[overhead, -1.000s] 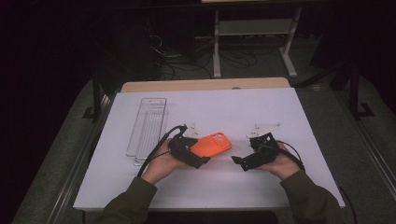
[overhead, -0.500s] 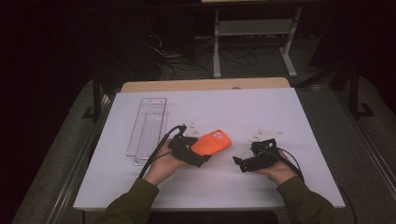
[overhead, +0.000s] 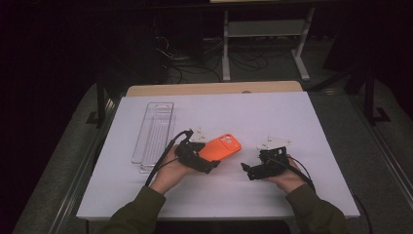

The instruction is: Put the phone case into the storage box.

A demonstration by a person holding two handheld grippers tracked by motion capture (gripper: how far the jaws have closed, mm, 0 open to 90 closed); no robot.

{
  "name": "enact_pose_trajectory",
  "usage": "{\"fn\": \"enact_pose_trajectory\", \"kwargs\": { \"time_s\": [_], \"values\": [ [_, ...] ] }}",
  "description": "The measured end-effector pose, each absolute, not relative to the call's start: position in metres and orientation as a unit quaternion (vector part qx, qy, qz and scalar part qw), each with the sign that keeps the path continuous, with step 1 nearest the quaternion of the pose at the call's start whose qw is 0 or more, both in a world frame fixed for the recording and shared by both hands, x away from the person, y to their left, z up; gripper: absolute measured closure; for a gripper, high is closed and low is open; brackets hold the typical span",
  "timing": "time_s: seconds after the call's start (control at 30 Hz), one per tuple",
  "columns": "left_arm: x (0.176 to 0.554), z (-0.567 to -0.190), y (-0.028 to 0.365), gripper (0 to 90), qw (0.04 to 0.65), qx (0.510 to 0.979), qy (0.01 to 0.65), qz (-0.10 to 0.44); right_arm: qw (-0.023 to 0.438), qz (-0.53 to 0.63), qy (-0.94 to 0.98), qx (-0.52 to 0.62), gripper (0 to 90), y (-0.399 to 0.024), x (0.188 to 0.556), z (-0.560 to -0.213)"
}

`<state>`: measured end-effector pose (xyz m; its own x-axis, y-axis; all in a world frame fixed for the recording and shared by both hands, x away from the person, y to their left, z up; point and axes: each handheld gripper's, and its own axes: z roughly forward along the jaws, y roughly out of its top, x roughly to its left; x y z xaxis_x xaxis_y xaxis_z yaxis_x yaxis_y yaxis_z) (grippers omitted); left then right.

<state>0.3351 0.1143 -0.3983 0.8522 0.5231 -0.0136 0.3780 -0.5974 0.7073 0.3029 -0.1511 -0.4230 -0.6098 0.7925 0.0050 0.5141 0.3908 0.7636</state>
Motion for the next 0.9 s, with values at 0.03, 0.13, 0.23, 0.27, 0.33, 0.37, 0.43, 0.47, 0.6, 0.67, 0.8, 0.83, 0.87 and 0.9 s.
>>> {"fn": "enact_pose_trajectory", "kwargs": {
  "time_s": [0.03, 0.13, 0.23, 0.27, 0.33, 0.37, 0.43, 0.47, 0.6, 0.67, 0.8, 0.83, 0.87, 0.9],
  "values": [
    [0.3352, -0.3982, 0.1142, 15.9, 0.370, 0.889, 0.253, 0.098, 0.187, 0.381, 0.812, 0.400, 0.0, -0.1513, 0.3028, -0.4227],
    [0.3362, -0.3979, 0.1136, 15.9, 0.369, 0.890, 0.249, 0.097, 0.192, 0.381, 0.815, 0.393, 0.0, -0.1514, 0.3026, -0.4228],
    [0.3359, -0.3982, 0.1126, 15.9, 0.370, 0.890, 0.249, 0.096, 0.199, 0.377, 0.818, 0.387, 0.0, -0.1503, 0.3021, -0.4240],
    [0.3355, -0.3986, 0.1122, 15.9, 0.370, 0.889, 0.251, 0.095, 0.199, 0.375, 0.818, 0.387, 0.0, -0.1500, 0.3018, -0.4241],
    [0.3359, -0.3989, 0.1120, 15.9, 0.369, 0.890, 0.249, 0.095, 0.205, 0.376, 0.820, 0.381, 0.0, -0.1497, 0.3019, -0.4242],
    [0.3361, -0.3992, 0.1119, 15.9, 0.370, 0.890, 0.249, 0.093, 0.206, 0.378, 0.818, 0.382, 0.0, -0.1490, 0.3014, -0.4239],
    [0.3362, -0.3995, 0.1117, 15.9, 0.371, 0.890, 0.251, 0.092, 0.209, 0.378, 0.819, 0.378, 0.0, -0.1496, 0.3015, -0.4236],
    [0.3361, -0.3994, 0.1117, 15.9, 0.372, 0.889, 0.251, 0.090, 0.209, 0.378, 0.819, 0.377, 0.0, -0.1501, 0.3017, -0.4234],
    [0.3361, -0.3993, 0.1112, 15.9, 0.375, 0.888, 0.252, 0.088, 0.219, 0.377, 0.821, 0.367, 0.0, -0.1497, 0.3003, -0.4223],
    [0.3370, -0.3989, 0.1110, 15.9, 0.375, 0.889, 0.248, 0.088, 0.226, 0.378, 0.822, 0.363, 0.0, -0.1491, 0.2992, -0.4217],
    [0.3368, -0.3993, 0.1114, 15.9, 0.373, 0.890, 0.247, 0.086, 0.233, 0.375, 0.825, 0.354, 0.0, -0.1481, 0.2991, -0.4211],
    [0.3369, -0.3993, 0.1119, 15.9, 0.372, 0.890, 0.248, 0.088, 0.233, 0.375, 0.824, 0.354, 0.0, -0.1474, 0.2990, -0.4210],
    [0.3370, -0.3990, 0.1123, 15.9, 0.373, 0.889, 0.249, 0.087, 0.237, 0.376, 0.825, 0.349, 0.0, -0.1471, 0.2996, -0.4211],
    [0.3379, -0.3989, 0.1130, 15.9, 0.374, 0.890, 0.247, 0.090, 0.236, 0.376, 0.826, 0.348, 0.0, -0.1465, 0.2994, -0.4212]
  ]
}}
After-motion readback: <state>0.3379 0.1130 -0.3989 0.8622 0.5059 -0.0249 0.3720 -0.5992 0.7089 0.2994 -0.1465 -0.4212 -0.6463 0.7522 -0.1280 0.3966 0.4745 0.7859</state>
